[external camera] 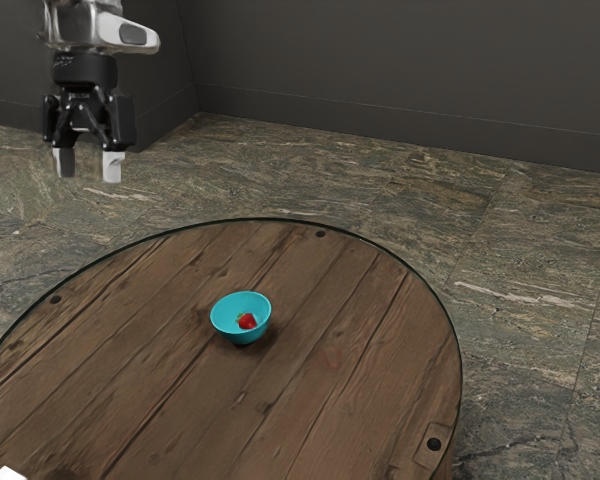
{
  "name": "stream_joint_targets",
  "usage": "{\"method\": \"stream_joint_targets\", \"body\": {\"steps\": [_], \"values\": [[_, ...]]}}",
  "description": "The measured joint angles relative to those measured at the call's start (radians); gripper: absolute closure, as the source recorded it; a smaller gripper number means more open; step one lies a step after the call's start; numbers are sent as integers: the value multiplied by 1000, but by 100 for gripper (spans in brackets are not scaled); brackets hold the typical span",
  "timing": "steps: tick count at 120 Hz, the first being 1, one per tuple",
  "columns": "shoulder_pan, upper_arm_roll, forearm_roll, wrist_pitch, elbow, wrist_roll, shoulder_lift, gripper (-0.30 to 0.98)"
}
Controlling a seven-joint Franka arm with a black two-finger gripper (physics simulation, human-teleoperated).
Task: Take strawberry from the bowl
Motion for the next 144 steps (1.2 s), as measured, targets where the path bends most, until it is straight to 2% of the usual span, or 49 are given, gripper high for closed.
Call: {"method": "stream_joint_targets", "body": {"steps": [10,21,28,42,56,64,80,91,100,121,144], "values": [[15,27,-16,184,-26,12,35,1],[158,29,-44,333,36,14,267,2],[175,35,-78,419,31,10,385,2],[105,56,-156,598,-104,-17,481,2],[0,174,-286,727,-106,-58,608,2],[-66,246,-386,774,-117,-108,645,4],[-224,460,-594,829,-203,-210,687,12],[-331,641,-706,802,-204,-267,770,24],[-409,726,-785,766,-206,-306,819,32],[-451,766,-874,717,-224,-380,855,42],[-425,767,-906,689,-220,-436,872,46]]}}
